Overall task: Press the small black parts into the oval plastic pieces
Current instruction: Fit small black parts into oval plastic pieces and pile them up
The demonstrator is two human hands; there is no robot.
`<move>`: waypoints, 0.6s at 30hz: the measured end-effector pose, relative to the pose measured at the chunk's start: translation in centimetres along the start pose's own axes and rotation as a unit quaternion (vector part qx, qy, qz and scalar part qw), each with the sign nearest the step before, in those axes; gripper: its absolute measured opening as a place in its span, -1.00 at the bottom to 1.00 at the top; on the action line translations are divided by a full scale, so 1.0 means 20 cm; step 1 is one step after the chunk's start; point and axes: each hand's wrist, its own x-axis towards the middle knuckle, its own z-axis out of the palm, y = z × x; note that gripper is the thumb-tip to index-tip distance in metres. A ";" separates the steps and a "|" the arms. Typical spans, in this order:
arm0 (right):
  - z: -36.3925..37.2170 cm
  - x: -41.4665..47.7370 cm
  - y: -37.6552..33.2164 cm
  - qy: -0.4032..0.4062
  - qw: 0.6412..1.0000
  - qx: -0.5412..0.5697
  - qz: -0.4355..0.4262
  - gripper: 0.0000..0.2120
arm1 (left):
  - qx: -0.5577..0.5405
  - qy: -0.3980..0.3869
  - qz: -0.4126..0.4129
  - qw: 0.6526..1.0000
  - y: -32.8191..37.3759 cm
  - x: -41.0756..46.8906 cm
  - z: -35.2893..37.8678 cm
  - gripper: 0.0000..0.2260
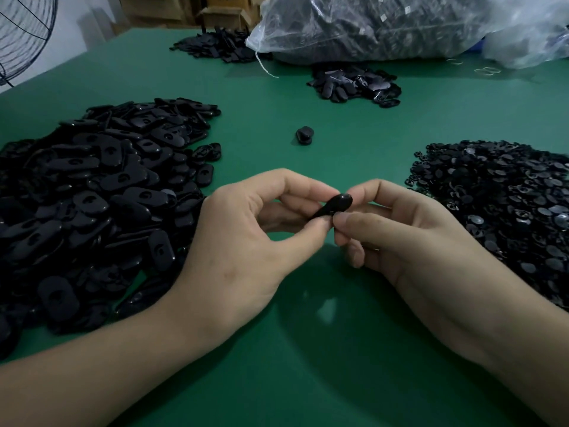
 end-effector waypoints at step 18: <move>-0.04 0.01 -0.01 -0.075 0.994 0.077 0.023 -0.89 | 0.149 0.014 0.132 0.980 0.06 -0.01 0.00 -0.88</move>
